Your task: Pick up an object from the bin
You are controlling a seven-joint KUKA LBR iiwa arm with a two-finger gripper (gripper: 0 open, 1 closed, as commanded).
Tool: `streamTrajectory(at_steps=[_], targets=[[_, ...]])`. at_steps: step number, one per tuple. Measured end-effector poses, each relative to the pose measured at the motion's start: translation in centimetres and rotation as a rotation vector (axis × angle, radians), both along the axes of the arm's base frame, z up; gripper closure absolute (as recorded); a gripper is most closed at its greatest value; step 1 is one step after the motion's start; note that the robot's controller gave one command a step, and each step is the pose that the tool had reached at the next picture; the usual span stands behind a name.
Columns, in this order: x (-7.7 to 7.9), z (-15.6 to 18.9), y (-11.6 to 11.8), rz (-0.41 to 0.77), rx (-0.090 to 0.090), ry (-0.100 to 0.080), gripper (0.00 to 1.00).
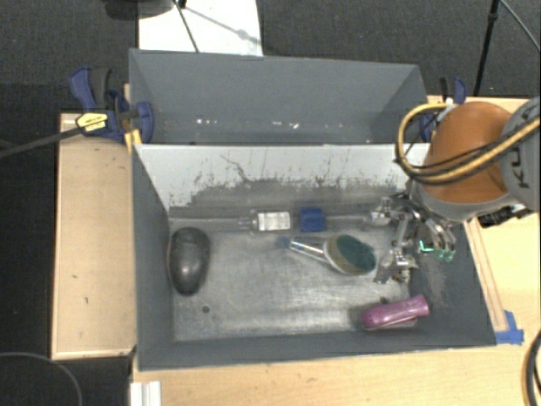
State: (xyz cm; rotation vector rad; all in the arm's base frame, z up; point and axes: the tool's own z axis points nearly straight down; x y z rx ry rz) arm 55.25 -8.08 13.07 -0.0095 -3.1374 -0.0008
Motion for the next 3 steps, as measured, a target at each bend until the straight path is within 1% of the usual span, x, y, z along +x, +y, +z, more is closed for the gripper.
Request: streamTrajectory(at_steps=[1,2,3], targets=[[0.5,-5.9,1.3,-0.124,-0.001,-0.01,0.0],[0.7,-5.6,1.2,-0.12,-0.001,-0.017,1.0],[0.7,8.4,1.2,-0.155,0.0,-0.015,1.0]])
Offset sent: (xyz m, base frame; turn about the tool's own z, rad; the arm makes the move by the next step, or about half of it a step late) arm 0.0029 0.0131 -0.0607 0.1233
